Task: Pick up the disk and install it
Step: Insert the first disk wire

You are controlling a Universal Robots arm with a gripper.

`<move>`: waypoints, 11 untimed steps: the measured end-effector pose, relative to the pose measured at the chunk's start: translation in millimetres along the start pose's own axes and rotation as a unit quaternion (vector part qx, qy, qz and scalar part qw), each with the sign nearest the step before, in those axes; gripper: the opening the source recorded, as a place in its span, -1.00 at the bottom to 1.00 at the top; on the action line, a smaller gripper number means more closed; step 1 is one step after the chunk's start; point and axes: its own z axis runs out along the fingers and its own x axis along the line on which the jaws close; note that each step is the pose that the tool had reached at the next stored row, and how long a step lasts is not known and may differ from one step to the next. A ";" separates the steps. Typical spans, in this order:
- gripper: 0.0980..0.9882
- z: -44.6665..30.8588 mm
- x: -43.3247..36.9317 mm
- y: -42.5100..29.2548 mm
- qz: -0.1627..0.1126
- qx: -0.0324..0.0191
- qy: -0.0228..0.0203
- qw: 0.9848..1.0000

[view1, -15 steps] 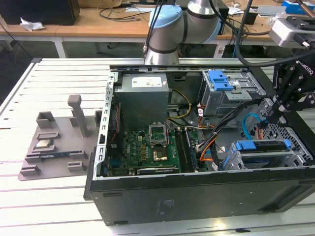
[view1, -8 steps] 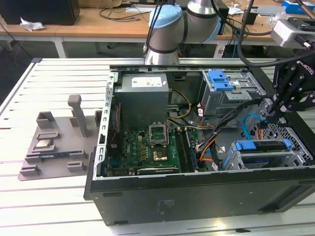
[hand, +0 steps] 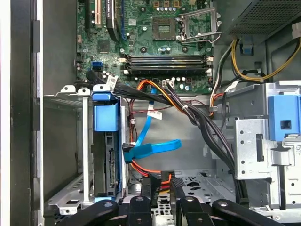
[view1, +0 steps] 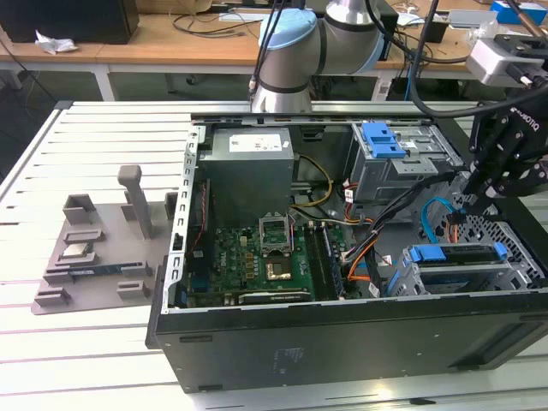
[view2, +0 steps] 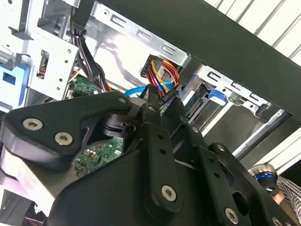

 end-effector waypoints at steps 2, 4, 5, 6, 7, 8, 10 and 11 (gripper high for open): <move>-0.54 2.3 0.0 -0.2 0.000 0.000 0.007 1.000; -0.54 6.2 0.0 -0.4 0.001 0.000 0.013 1.000; -0.54 6.6 0.0 -0.4 0.001 0.000 0.014 1.000; -0.54 6.8 0.0 -0.5 0.001 0.000 0.014 1.000; -0.54 6.8 0.0 -0.5 0.001 0.000 0.014 1.000; -0.54 6.8 0.0 -0.5 0.001 0.000 0.014 1.000; -0.54 6.9 0.0 -0.5 0.001 0.000 0.014 1.000; -0.58 6.9 0.0 -0.5 0.001 0.000 0.014 1.000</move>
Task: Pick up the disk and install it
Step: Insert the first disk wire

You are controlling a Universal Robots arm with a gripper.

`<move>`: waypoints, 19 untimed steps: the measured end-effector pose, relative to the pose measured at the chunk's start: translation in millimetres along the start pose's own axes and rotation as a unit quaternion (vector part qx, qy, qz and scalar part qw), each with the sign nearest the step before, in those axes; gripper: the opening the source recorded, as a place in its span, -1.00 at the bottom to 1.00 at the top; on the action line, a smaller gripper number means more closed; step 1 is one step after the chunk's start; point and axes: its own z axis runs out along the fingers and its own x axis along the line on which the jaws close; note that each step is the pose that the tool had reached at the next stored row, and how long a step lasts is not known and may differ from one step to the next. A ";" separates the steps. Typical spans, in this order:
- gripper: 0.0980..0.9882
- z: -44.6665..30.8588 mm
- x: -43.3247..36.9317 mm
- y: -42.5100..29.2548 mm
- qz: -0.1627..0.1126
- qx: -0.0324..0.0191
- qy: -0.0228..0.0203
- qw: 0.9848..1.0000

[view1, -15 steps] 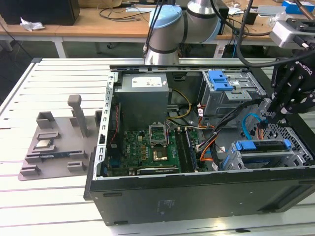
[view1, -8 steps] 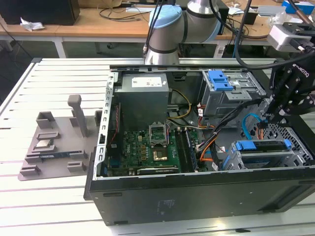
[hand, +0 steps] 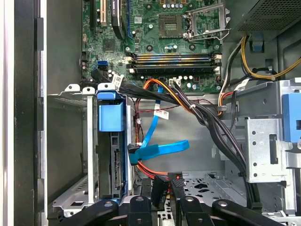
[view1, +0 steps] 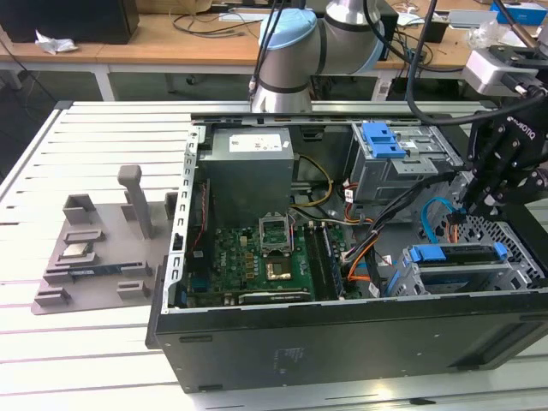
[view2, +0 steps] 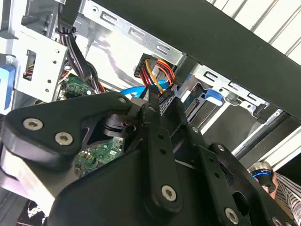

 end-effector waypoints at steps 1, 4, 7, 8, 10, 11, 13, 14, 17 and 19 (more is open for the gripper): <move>-0.85 0.0 0.0 0.0 0.000 0.000 0.000 1.000; -0.85 0.1 0.0 0.0 0.000 0.000 0.000 1.000; -0.85 0.6 0.2 0.1 0.000 0.000 0.000 1.000; -0.85 0.8 0.4 0.2 0.000 0.000 0.001 1.000; -0.85 1.2 3.5 1.9 0.000 0.000 0.001 1.000; -0.85 1.4 5.7 2.5 0.000 0.000 0.001 1.000; -0.85 1.9 9.8 3.3 0.000 0.000 0.001 1.000; -0.85 2.3 12.6 3.6 0.000 0.000 0.000 1.000; -0.85 3.4 25.8 3.8 0.000 0.000 0.002 1.000; -0.85 3.9 32.1 3.8 0.000 0.000 0.004 1.000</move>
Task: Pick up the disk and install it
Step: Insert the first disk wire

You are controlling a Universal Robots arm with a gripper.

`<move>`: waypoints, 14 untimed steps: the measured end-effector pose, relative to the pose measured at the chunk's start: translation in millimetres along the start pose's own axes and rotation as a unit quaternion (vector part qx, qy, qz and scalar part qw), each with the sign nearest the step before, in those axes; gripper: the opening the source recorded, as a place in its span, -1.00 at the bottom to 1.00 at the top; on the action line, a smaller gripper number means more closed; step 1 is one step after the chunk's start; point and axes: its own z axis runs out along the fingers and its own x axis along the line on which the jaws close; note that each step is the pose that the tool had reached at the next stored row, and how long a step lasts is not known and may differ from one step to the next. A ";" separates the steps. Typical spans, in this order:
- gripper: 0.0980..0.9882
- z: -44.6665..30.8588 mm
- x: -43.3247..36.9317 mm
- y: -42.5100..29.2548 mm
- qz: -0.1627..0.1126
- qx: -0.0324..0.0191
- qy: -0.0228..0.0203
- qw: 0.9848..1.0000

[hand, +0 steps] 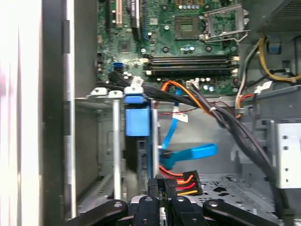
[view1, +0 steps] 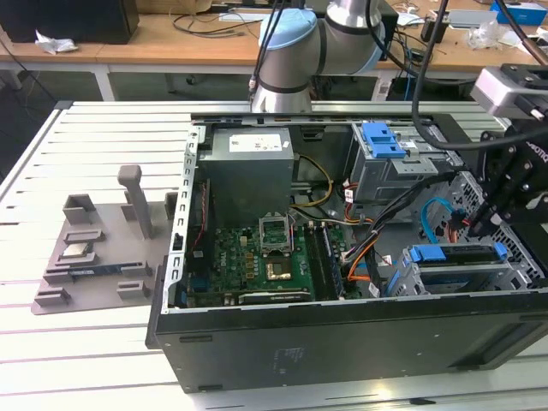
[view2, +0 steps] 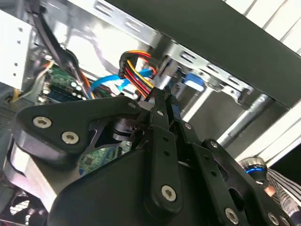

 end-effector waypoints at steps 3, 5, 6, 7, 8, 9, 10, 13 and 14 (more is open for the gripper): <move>-0.85 3.2 3.3 0.1 0.000 0.000 0.002 1.000; -0.85 7.4 3.2 0.1 0.000 0.000 0.002 1.000; -0.85 9.4 3.1 0.1 0.000 0.000 0.002 1.000; -0.85 10.4 3.2 0.1 0.000 0.000 0.002 1.000; -0.85 11.2 3.5 0.1 0.000 0.000 0.002 1.000; -0.85 11.8 3.7 0.1 0.000 0.000 0.002 1.000; -0.85 12.1 3.9 0.1 0.000 0.000 0.002 1.000; -0.85 13.0 4.1 0.0 0.000 0.000 0.002 1.000; -0.85 14.0 4.1 -0.1 0.000 0.000 0.002 1.000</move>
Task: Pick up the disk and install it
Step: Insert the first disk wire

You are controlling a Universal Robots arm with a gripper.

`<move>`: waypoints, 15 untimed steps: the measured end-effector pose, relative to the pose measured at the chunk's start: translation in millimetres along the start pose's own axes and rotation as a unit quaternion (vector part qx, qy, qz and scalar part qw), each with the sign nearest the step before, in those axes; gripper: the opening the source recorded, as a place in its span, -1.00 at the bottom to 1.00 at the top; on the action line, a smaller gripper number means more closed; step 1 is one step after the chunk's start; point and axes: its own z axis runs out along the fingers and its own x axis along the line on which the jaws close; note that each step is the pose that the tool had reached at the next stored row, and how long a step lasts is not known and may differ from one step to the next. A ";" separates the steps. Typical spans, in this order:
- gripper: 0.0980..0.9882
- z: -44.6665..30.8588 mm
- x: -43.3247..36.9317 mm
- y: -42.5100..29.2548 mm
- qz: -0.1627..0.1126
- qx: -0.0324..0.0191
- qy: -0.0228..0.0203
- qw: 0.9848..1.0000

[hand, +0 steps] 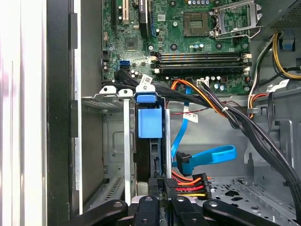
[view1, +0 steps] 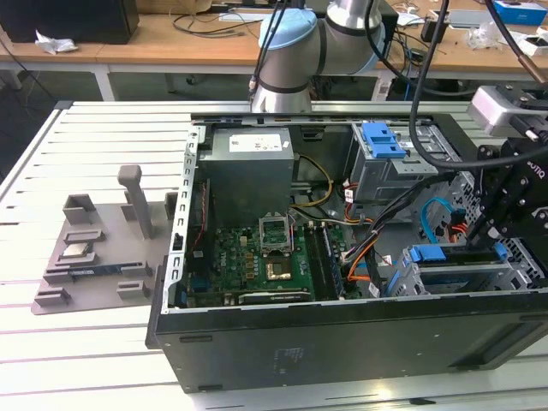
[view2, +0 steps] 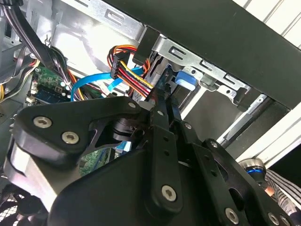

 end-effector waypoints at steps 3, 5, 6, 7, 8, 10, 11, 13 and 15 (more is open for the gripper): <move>-0.85 3.0 -0.1 -0.1 0.000 0.000 0.000 1.000; -0.85 3.1 0.0 -0.2 0.000 0.000 0.000 1.000; -0.85 3.2 0.0 -0.1 0.000 0.000 0.000 1.000; -0.85 3.2 -0.1 -0.1 0.000 0.000 0.000 1.000; -0.85 3.2 -0.1 -0.2 0.000 0.000 0.000 1.000; -0.68 3.5 -0.1 -0.2 0.000 0.000 0.000 1.000; -0.68 3.4 -0.1 -0.1 0.000 0.000 0.000 1.000; -0.68 -3.5 -0.3 0.3 0.000 0.000 0.000 1.000; -0.68 -10.8 -1.7 0.7 0.000 0.000 0.001 1.000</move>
